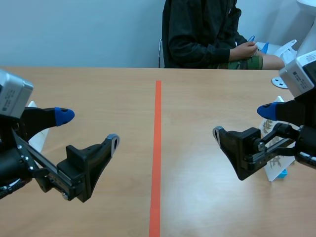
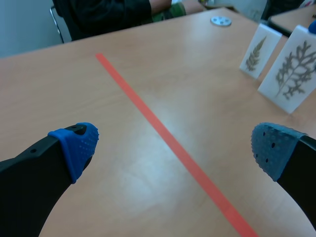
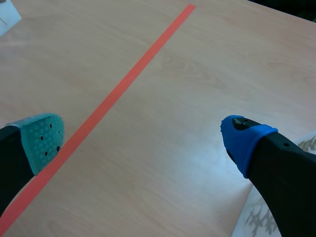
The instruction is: Sort the leaf by its shape. The table is split by an orange tape line. A compound leaf with several leaflets goes to the left side, a simple leaf with one blade goes to the right side. Return to the home posture when a red brick is placed on the table.
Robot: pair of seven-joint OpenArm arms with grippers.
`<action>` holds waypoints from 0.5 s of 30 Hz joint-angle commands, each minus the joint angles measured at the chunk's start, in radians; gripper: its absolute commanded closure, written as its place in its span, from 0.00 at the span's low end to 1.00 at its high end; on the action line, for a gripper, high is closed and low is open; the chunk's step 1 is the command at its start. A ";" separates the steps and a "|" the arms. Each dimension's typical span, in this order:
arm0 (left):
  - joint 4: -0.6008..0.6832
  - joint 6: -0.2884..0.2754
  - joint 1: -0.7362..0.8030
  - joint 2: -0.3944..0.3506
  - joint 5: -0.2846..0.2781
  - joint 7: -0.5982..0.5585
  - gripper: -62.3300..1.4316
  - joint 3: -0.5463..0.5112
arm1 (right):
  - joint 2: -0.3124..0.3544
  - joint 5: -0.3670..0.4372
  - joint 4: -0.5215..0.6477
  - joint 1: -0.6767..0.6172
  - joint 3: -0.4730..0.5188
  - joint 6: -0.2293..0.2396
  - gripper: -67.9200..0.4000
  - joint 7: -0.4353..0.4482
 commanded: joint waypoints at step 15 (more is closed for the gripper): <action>0.004 -0.010 0.005 0.005 -0.010 0.009 0.00 -0.003 | 0.000 0.011 0.006 0.014 0.010 0.000 0.00 0.014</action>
